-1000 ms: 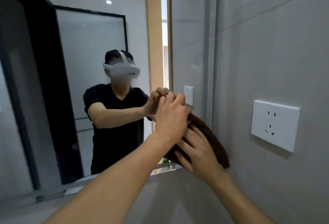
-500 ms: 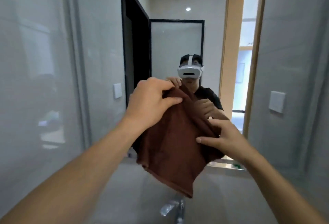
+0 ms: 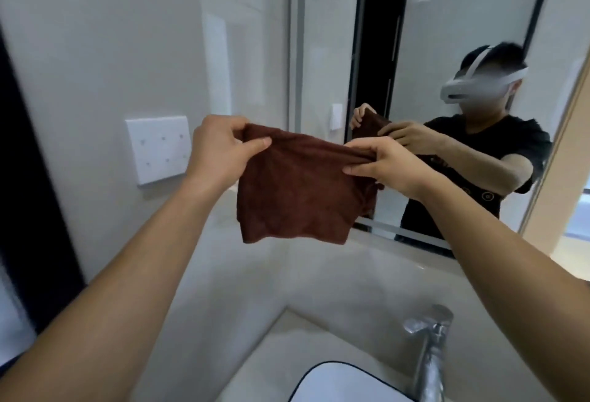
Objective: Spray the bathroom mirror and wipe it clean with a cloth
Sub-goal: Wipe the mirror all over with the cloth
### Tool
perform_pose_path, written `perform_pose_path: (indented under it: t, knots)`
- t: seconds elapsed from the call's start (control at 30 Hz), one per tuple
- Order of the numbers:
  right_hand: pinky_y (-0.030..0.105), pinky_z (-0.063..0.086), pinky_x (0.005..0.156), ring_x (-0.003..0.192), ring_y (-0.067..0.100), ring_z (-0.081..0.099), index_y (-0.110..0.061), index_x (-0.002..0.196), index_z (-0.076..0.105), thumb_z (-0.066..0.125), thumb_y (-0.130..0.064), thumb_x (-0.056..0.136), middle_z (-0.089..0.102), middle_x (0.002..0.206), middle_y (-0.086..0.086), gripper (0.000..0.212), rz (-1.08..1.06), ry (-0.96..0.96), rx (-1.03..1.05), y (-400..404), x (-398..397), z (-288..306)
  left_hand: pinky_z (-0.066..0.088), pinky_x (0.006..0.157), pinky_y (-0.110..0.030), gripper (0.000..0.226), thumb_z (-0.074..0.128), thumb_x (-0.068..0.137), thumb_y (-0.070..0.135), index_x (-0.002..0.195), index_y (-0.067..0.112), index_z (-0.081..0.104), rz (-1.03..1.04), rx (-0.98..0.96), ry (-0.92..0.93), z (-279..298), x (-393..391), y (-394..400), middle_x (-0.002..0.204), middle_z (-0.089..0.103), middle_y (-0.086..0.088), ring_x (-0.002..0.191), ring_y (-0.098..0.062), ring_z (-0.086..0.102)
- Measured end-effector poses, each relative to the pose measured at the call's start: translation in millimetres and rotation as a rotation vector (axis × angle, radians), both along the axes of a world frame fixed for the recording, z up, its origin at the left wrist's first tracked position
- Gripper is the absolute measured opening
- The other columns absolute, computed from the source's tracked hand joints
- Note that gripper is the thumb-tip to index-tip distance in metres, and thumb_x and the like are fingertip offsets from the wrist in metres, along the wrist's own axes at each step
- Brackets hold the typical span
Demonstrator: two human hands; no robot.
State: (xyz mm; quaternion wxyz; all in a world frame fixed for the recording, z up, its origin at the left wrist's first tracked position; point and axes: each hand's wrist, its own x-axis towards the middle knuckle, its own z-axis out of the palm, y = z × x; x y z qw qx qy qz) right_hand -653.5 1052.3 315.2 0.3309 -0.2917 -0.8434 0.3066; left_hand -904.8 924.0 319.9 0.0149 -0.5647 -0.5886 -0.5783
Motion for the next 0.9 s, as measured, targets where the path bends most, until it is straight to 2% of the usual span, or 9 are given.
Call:
perform_pose_path:
  t: [0.1,0.2,0.3,0.43,0.57,0.7,0.8,0.9]
  knots:
    - [0.035,0.058,0.086,0.091,0.024,0.073,-0.007,0.098,0.076,0.073,-0.004,0.088,0.076,0.096,0.012,0.01,0.025,-0.104,-0.03,1.3,-26.8,-27.5,0.059,0.079,-0.046,0.014,0.082,0.075,0.024,0.084,0.015,0.078,0.064,-0.079,-0.028,-30.3,-17.2,-17.0,0.078,0.075,-0.006,0.077,-0.024,0.071]
    - [0.038,0.056,0.084,0.082,0.018,0.068,-0.009,0.087,0.076,0.075,-0.002,0.085,0.073,0.083,0.005,0.007,0.046,-0.238,-0.042,-4.4,-50.9,-58.7,0.059,0.077,-0.045,0.008,0.081,0.076,0.014,0.083,0.014,0.077,0.097,-0.158,-0.046,-68.2,-27.8,-38.4,0.078,0.075,-0.008,0.074,-0.025,0.07]
    - [0.031,0.052,0.074,0.073,0.013,0.064,-0.006,0.085,0.074,0.076,0.001,0.083,0.068,0.077,0.002,0.007,0.056,-0.318,-0.072,-15.0,-72.5,-92.4,0.058,0.075,-0.039,0.01,0.081,0.076,0.012,0.077,0.019,0.075,0.189,-0.246,-0.018,-112.2,-35.1,-62.6,0.075,0.072,0.001,0.071,-0.017,0.067]
    - [0.031,0.051,0.076,0.078,0.016,0.064,-0.01,0.088,0.076,0.078,-0.001,0.079,0.072,0.082,0.006,0.013,0.08,-0.459,0.015,-28.6,-97.5,-137.7,0.057,0.074,-0.041,0.01,0.08,0.075,0.009,0.078,0.016,0.073,0.234,-0.353,0.02,-168.9,-38.8,-94.1,0.075,0.072,-0.001,0.077,-0.021,0.069]
    - [0.022,0.043,0.074,0.082,0.012,0.06,-0.013,0.096,0.077,0.077,-0.005,0.079,0.074,0.09,0.002,0.018,0.092,-0.615,0.121,-39.8,-115.3,-177.9,0.056,0.065,-0.034,0.011,0.077,0.077,0.011,0.076,0.02,0.072,0.263,-0.438,0.045,-213.6,-37.2,-115.7,0.071,0.07,0.005,0.073,-0.016,0.067]
    - [0.024,0.044,0.077,0.083,0.014,0.061,-0.016,0.093,0.077,0.078,-0.01,0.077,0.074,0.088,0.001,0.017,0.091,-0.657,0.156,-40.3,-125.0,-218.6,0.055,0.061,-0.034,0.008,0.075,0.079,0.017,0.076,0.022,0.071,0.275,-0.488,0.046,-248.2,-36.7,-125.9,0.07,0.068,0.008,0.068,-0.013,0.065]
    - [0.03,0.049,0.082,0.086,0.018,0.065,-0.017,0.094,0.077,0.077,-0.011,0.078,0.074,0.089,0.001,0.017,0.111,-0.662,0.162,-42.9,-128.5,-245.5,0.054,0.06,-0.036,0.009,0.073,0.08,0.016,0.074,0.021,0.068,0.285,-0.526,0.037,-274.9,-33.4,-130.5,0.069,0.067,0.006,0.068,-0.017,0.064]
    - [0.03,0.05,0.081,0.084,0.019,0.064,-0.017,0.094,0.078,0.076,-0.009,0.079,0.073,0.087,0.0,0.017,0.138,-0.664,0.155,-48.0,-130.7,-266.8,0.053,0.06,-0.034,0.009,0.07,0.078,0.012,0.074,0.019,0.067,0.308,-0.57,0.006,-296.2,-25.3,-138.9,0.07,0.067,0.004,0.069,-0.019,0.064]
